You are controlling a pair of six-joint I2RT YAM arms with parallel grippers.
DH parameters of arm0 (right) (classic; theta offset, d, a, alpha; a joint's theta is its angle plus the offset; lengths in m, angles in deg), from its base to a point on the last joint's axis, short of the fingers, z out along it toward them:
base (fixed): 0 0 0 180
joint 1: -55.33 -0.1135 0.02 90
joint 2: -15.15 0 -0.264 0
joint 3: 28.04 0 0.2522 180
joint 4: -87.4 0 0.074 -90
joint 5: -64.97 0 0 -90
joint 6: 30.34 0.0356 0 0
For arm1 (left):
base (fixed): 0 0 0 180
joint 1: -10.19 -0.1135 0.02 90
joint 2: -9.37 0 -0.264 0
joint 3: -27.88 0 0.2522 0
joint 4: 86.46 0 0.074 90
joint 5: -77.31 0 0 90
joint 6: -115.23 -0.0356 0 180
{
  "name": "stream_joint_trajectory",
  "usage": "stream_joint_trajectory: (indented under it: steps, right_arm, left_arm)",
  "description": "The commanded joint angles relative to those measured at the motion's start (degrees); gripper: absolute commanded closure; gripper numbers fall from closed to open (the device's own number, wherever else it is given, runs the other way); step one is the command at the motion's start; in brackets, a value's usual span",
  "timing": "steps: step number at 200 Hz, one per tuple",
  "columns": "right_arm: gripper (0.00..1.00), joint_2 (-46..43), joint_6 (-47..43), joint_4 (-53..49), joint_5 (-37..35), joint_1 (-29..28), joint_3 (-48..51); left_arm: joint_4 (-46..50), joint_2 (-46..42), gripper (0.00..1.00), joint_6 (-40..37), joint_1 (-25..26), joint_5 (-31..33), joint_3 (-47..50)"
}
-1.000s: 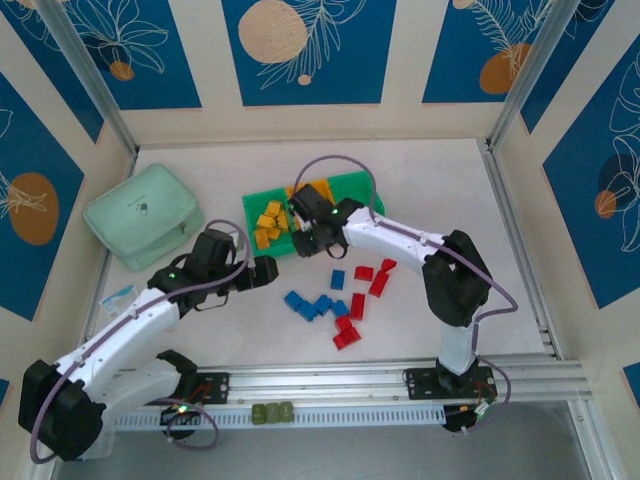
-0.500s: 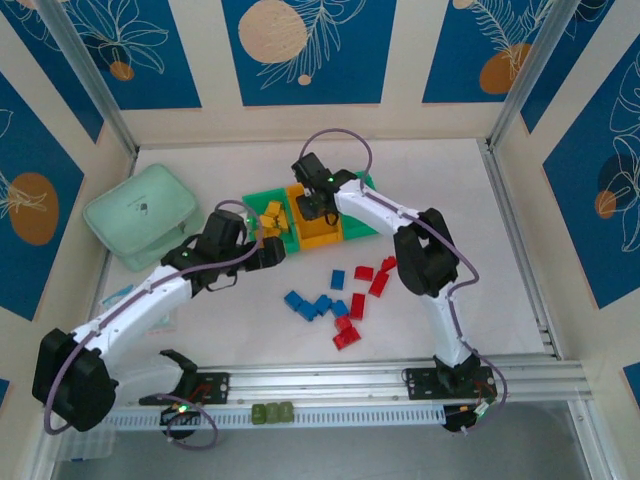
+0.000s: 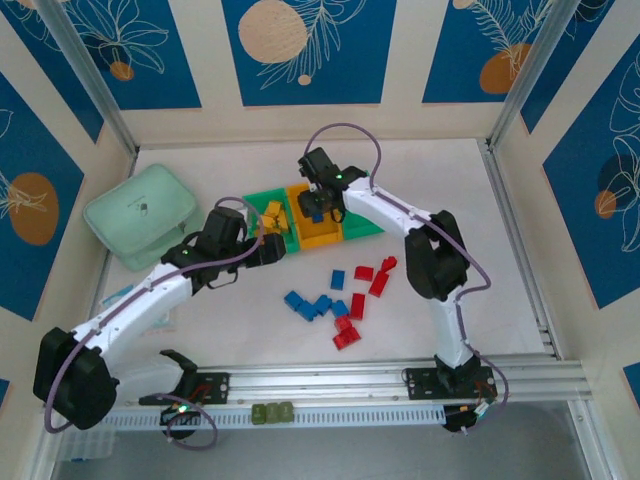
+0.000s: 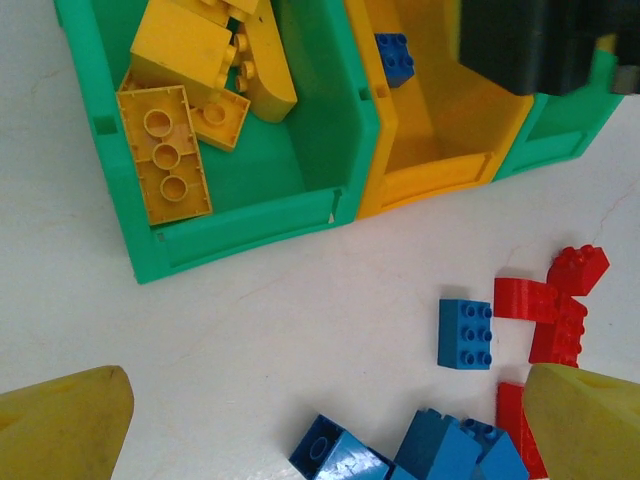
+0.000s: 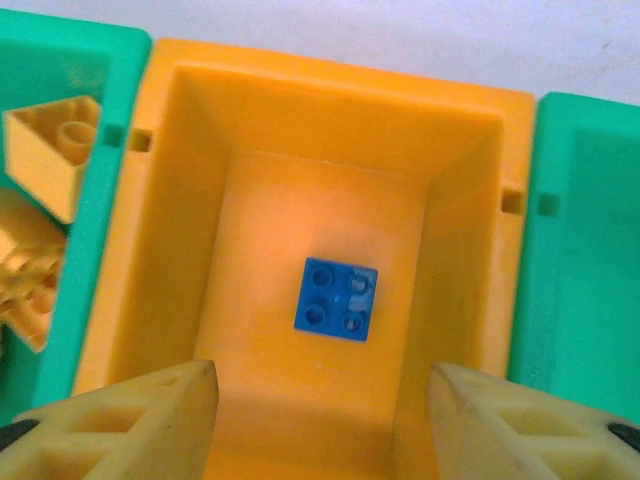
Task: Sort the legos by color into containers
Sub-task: Place the lego in the container, then pick up the lego from the center of the table.
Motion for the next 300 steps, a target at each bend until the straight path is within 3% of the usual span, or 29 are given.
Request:
stream_joint_trajectory:
  steps: [1,51,100,165,300]
  right_arm:
    - [0.39,-6.45,1.69,-0.47,2.26,-0.83,4.06]
    - [0.32,-15.23,8.74,-2.82,4.36,-1.5,14.69]
    - [0.25,-20.8,16.2,-3.97,3.26,-3.47,24.07]
    - [0.2,-21.1,27.39,-0.81,4.08,-6.35,34.27]
    - [0.51,-11.1,30.08,1.94,1.59,-9.28,33.97]
  left_arm:
    - [1.22,-2.04,0.01,-0.49,0.72,-0.33,-1.0]
    - [2.64,-4.81,0.01,-0.31,2.73,0.34,1.52]
    - [2.13,-6.91,0.01,0.49,7.8,4.12,5.12]
    - [-0.96,-7.74,0.01,4.69,14.56,9.91,9.97]
    - [-3.17,-6.02,0.01,7.53,16.1,10.45,11.73]
